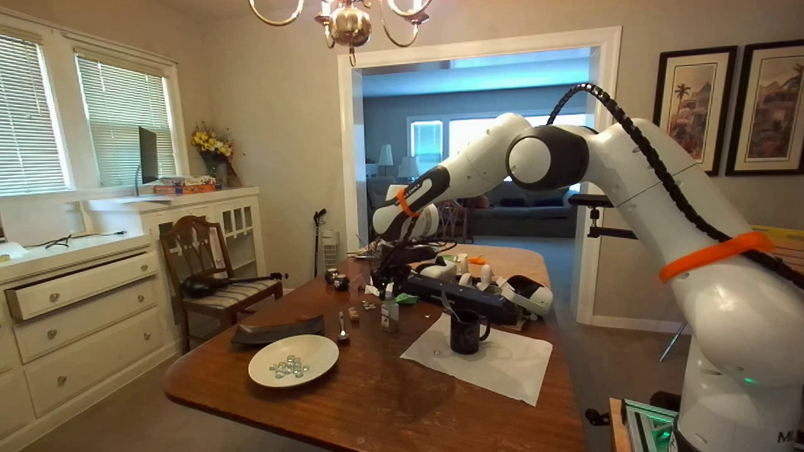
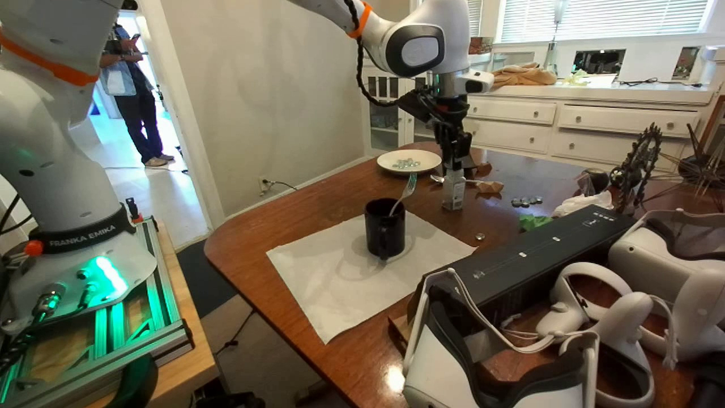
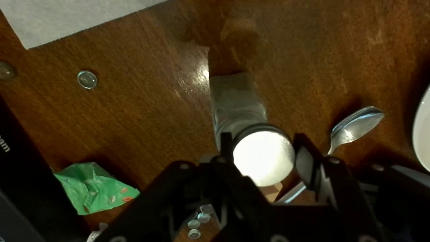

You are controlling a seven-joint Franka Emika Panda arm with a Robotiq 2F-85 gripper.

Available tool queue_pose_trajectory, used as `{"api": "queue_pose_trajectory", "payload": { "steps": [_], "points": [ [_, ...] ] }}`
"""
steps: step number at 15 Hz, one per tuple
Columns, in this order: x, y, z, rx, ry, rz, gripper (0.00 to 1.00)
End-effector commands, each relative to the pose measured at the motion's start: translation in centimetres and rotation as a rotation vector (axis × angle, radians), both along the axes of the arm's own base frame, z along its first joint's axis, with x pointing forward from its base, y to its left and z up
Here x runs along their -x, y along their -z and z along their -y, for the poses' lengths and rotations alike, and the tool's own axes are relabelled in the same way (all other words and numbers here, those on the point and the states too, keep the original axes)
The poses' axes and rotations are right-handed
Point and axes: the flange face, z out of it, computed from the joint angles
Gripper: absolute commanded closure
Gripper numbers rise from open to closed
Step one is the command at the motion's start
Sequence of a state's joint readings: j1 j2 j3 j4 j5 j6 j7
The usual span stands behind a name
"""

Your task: Pick up the silver lid and put it on the glass container

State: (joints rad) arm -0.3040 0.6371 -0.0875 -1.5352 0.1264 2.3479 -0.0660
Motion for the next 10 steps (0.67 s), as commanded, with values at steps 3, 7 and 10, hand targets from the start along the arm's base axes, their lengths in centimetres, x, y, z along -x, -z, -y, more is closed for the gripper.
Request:
{"api": "queue_pose_trajectory", "payload": {
  "steps": [3,7,10],
  "points": [
    [0.9,0.0,-0.1,0.01,0.018,-0.02,0.77],
    [1.0,0.2,1.2,0.017,0.027,-0.014,0.77],
    [0.8,0.5,1.6,0.009,0.025,-0.019,0.77]
  ]
}}
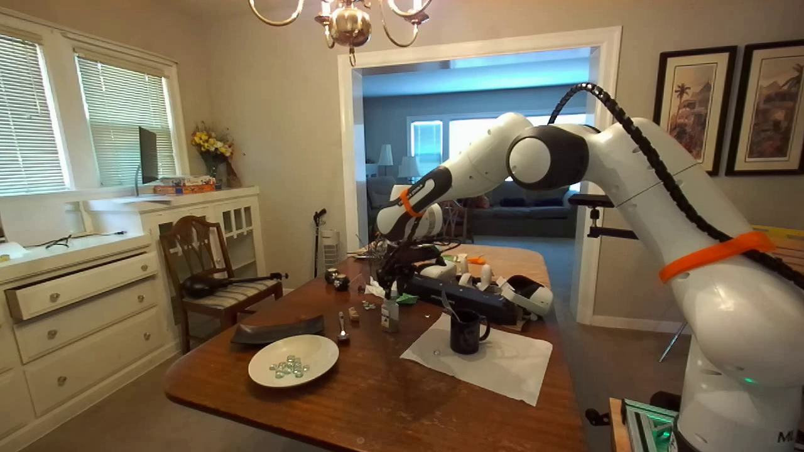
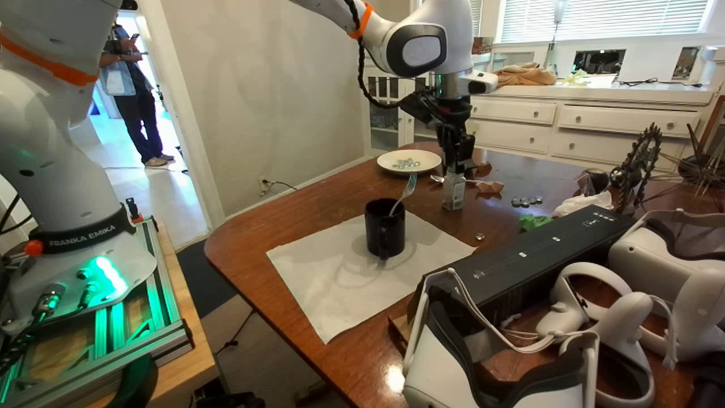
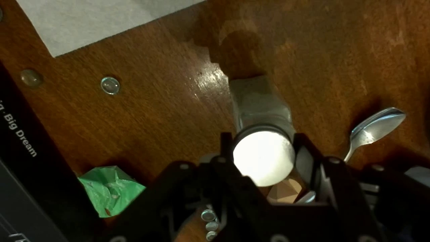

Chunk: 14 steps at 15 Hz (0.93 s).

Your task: Pick up the silver lid and put it on the glass container

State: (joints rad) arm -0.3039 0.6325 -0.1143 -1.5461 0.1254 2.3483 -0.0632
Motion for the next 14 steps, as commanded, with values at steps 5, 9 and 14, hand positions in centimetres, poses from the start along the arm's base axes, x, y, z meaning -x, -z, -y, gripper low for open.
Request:
{"api": "queue_pose_trajectory", "payload": {
  "steps": [5,9,14],
  "points": [
    [-0.1,0.4,0.1,-0.001,-0.01,-0.009,0.77],
    [-0.3,0.0,-0.4,0.001,-0.016,0.001,0.77],
    [-1.1,0.2,-1.1,-0.008,-0.028,0.003,0.77]
  ]
}}
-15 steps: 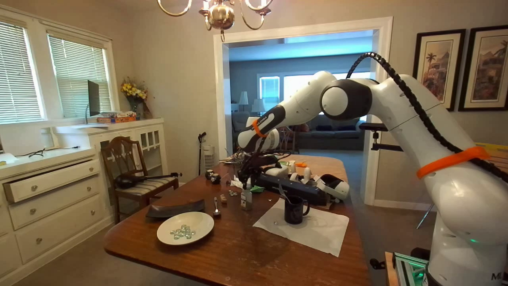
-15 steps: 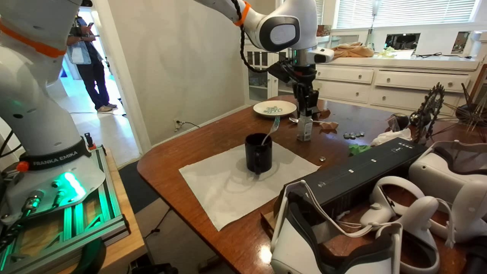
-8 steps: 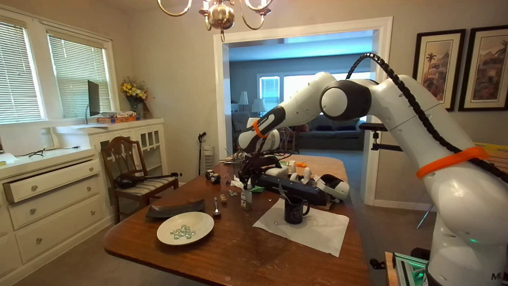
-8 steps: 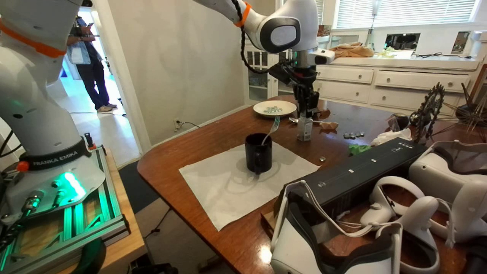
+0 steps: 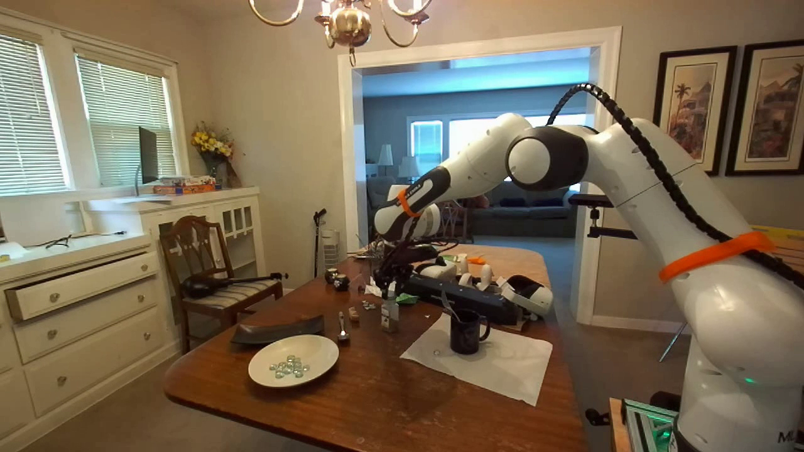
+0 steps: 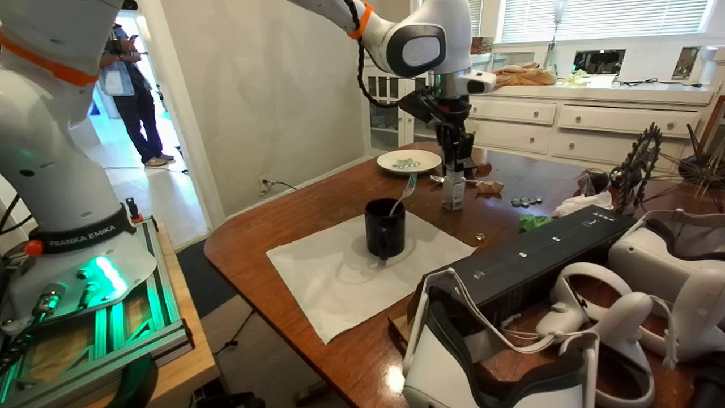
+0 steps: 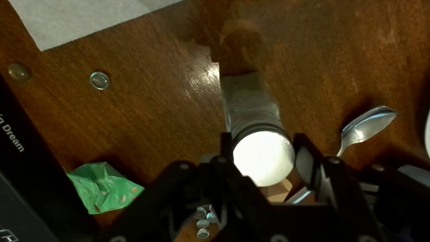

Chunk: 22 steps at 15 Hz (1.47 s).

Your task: Pick up the silver lid and put it on the glass container

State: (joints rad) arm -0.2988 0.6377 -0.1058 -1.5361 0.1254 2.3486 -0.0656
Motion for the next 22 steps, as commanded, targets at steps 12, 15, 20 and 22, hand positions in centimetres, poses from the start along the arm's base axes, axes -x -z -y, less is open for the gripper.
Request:
{"api": "queue_pose_trajectory", "payload": {
  "steps": [12,15,20,22],
  "points": [
    [-1.44,0.81,-0.45,-0.01,-0.014,-0.001,0.77],
    [-1.28,0.74,-0.64,-0.009,-0.014,-0.004,0.77],
    [-1.15,0.58,-0.66,-0.005,-0.01,-0.008,0.77],
    [-1.08,0.4,-0.77,-0.001,-0.009,-0.01,0.77]
  ]
}}
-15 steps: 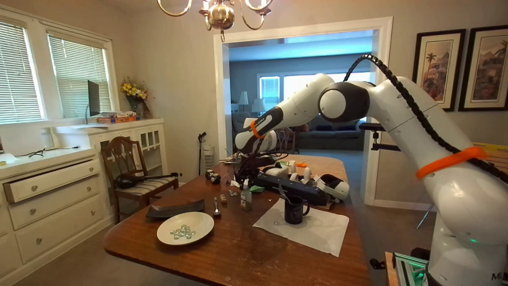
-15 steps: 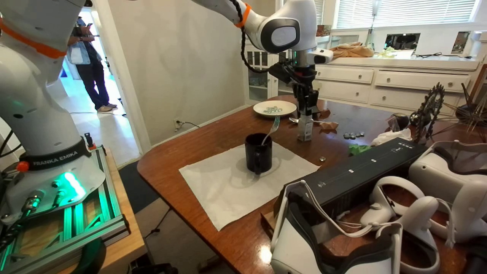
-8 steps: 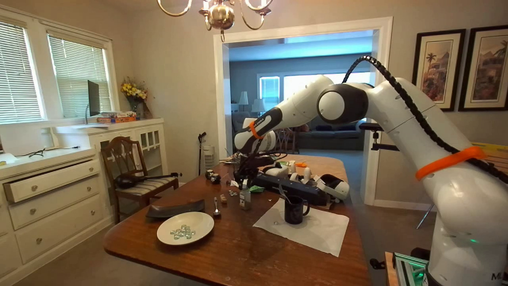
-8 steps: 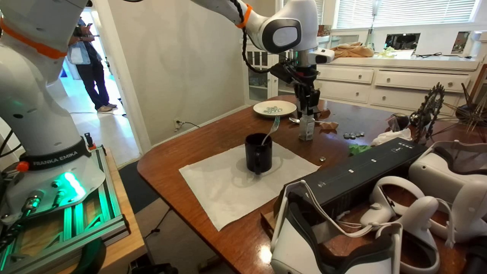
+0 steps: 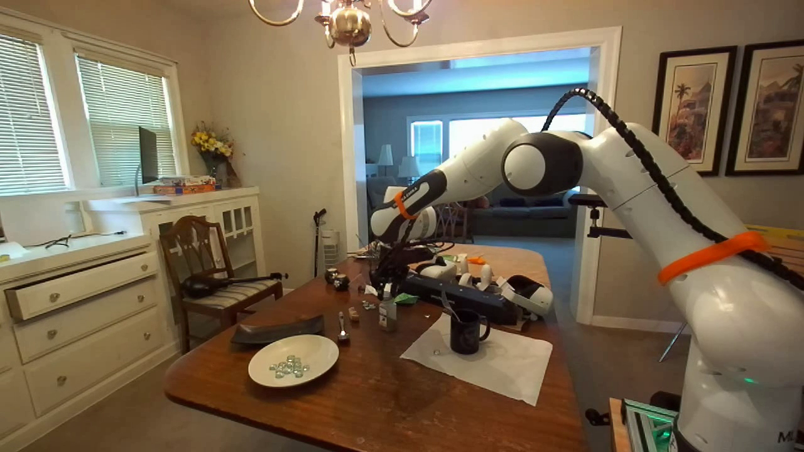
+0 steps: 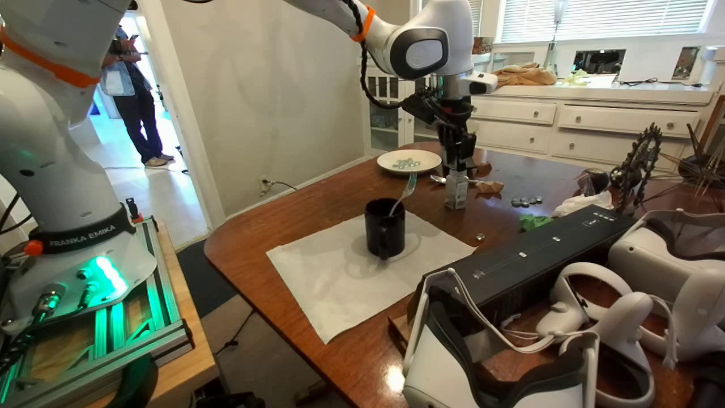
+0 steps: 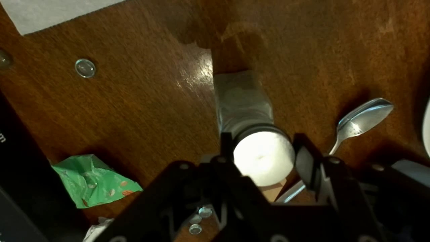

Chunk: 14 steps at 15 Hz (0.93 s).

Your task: Pick up the silver lid and put it on the glass container

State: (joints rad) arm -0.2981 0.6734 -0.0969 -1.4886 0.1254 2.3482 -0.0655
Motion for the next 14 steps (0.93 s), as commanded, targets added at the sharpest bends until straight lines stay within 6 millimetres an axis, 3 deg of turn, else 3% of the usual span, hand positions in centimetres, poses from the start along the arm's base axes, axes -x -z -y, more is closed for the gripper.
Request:
{"api": "queue_pose_trajectory", "payload": {
  "steps": [1,14],
  "points": [
    [0.1,-0.04,-0.48,-0.001,0.003,-0.022,0.77],
    [-0.06,-0.08,-1.3,0.004,0.012,-0.024,0.77]
  ]
}}
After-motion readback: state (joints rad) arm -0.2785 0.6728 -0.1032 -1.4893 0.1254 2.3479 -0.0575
